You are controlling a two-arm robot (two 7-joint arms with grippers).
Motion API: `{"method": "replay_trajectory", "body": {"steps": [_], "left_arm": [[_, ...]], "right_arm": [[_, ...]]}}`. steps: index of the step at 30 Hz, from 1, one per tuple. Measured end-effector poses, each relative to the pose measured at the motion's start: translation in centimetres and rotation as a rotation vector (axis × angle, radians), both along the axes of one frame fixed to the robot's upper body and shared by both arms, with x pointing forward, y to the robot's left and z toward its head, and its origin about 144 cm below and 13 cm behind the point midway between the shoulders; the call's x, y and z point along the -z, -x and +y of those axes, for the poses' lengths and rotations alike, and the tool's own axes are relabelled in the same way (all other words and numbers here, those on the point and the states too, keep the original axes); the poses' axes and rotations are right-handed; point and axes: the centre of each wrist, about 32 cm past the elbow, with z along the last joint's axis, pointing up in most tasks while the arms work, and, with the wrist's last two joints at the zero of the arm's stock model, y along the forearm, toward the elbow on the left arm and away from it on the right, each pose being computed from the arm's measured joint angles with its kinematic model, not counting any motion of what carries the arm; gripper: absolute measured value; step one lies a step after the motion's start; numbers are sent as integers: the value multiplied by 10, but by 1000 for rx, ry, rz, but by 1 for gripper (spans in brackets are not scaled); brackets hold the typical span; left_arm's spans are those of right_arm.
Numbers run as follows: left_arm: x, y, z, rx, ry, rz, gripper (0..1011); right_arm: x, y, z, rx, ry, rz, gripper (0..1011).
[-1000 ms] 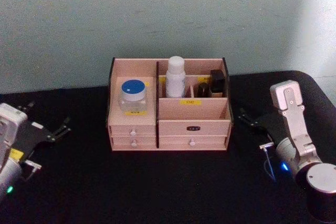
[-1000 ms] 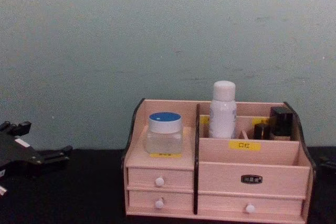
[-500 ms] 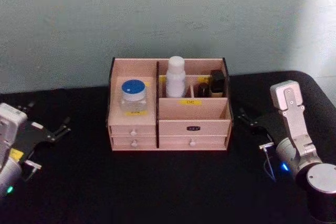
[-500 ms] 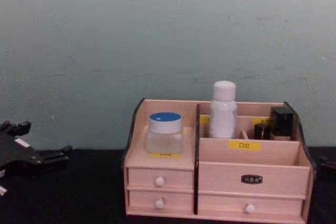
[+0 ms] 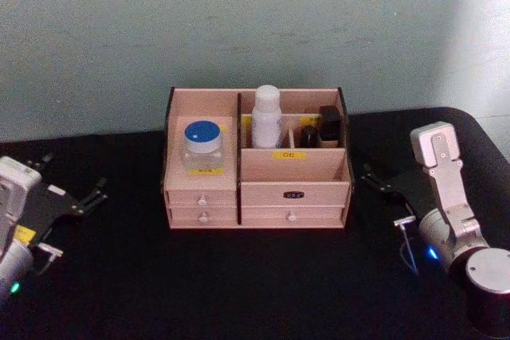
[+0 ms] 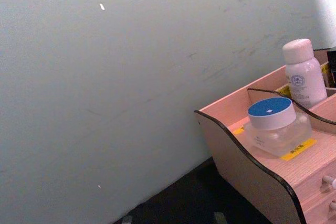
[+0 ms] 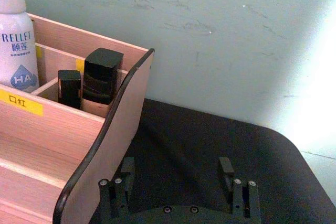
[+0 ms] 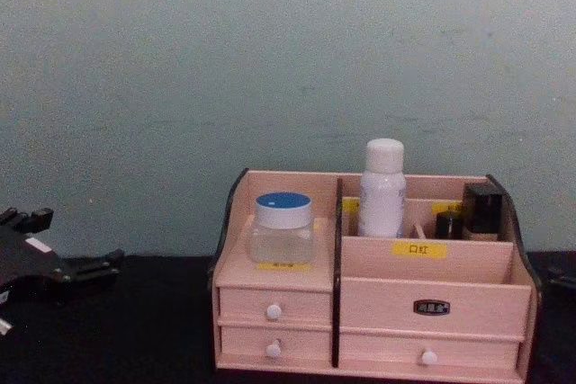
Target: Pick up the facial cleanser and watermelon frost from the table and place them into the tiered storage box.
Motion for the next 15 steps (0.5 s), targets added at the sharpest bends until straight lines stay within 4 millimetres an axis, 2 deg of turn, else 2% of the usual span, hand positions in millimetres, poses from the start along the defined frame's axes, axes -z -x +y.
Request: {"method": "replay_trajectory", "body": {"steps": [15], "left_arm": [[0, 0, 0, 0, 0, 0, 1001]], "right_arm": [[0, 0, 0, 0, 0, 0, 1002]]}}
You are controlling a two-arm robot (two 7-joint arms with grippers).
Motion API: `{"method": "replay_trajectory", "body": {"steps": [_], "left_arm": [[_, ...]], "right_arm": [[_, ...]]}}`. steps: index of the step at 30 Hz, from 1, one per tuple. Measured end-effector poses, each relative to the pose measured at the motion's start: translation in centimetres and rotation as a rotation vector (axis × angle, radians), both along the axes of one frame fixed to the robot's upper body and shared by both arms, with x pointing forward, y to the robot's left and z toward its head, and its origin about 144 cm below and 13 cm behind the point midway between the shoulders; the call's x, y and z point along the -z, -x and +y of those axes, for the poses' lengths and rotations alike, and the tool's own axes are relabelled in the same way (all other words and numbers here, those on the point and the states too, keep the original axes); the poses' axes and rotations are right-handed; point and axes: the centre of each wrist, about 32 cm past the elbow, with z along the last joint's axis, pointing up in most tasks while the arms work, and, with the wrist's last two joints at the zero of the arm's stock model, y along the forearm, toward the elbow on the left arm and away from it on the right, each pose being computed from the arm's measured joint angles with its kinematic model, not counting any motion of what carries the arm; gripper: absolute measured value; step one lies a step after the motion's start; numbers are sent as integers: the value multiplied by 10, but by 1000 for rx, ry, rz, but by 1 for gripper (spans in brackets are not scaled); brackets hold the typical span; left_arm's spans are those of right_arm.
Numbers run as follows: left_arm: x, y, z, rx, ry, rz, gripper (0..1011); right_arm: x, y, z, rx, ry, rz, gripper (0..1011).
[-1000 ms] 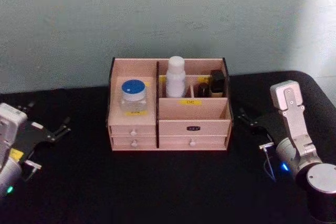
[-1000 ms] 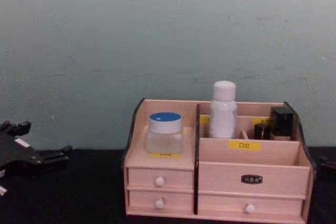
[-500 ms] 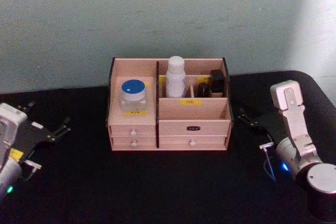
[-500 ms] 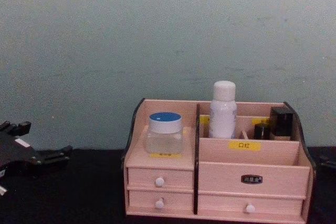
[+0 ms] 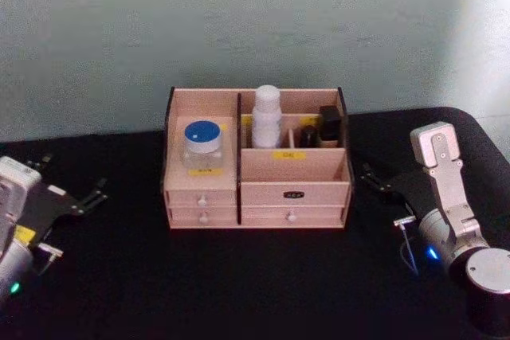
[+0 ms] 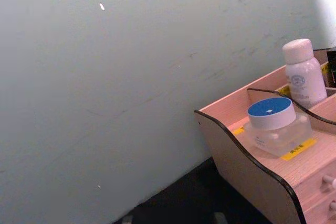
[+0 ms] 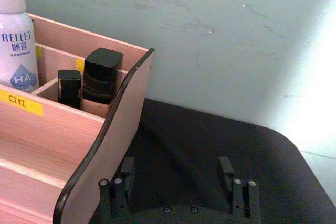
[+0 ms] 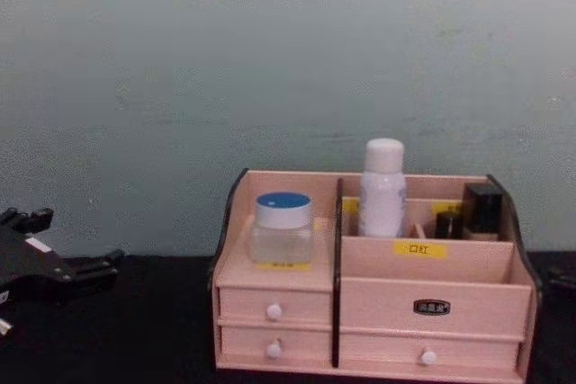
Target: Pick up the facial cleanser and watermelon frost from the table and place them into the tiered storage box.
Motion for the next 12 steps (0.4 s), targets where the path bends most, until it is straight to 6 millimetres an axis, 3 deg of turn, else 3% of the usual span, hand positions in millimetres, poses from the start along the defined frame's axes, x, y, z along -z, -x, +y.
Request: {"method": "replay_trajectory", "body": {"steps": [12], "left_arm": [[0, 0, 0, 0, 0, 0, 1001]], "right_arm": [[0, 0, 0, 0, 0, 0, 1003]]}}
